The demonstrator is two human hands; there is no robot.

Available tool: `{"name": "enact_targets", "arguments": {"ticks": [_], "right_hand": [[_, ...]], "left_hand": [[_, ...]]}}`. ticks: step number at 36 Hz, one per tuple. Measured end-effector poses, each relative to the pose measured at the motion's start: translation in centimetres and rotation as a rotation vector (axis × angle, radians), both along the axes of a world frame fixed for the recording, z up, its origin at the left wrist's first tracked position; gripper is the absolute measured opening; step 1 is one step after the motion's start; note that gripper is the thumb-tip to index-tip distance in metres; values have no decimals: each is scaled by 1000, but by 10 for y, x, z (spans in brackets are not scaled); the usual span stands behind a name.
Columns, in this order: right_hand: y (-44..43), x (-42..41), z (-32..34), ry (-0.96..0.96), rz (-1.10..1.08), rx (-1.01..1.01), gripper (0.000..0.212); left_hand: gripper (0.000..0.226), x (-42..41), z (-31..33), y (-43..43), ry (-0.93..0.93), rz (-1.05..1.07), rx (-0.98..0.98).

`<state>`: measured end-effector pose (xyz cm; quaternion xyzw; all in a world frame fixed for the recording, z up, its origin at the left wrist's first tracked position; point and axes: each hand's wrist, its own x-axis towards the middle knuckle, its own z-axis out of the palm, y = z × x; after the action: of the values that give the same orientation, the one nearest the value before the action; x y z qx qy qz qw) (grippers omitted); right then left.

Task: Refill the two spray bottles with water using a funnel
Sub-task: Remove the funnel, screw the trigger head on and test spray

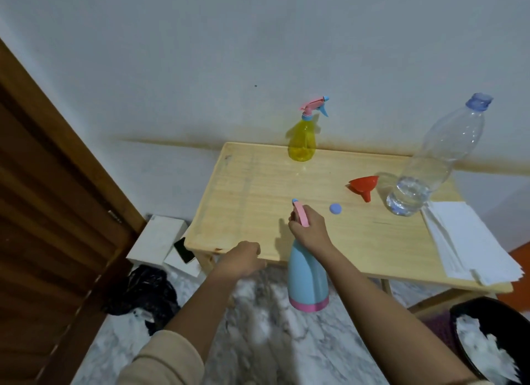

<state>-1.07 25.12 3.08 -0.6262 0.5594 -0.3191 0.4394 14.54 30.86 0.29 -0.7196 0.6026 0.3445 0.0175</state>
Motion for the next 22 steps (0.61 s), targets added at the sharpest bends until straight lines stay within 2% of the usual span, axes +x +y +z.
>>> {"name": "enact_targets", "arguments": {"ticks": [6, 17, 22], "right_hand": [[13, 20, -10, -43, -11, 69, 21], [18, 48, -14, -12, 10, 123, 12], [22, 55, -11, -55, 4, 110, 25]], "left_hand": [[30, 13, -8, 8, -48, -9, 13], [21, 29, -16, 17, 29, 71, 33], [16, 35, -19, 20, 30, 83, 23]]}}
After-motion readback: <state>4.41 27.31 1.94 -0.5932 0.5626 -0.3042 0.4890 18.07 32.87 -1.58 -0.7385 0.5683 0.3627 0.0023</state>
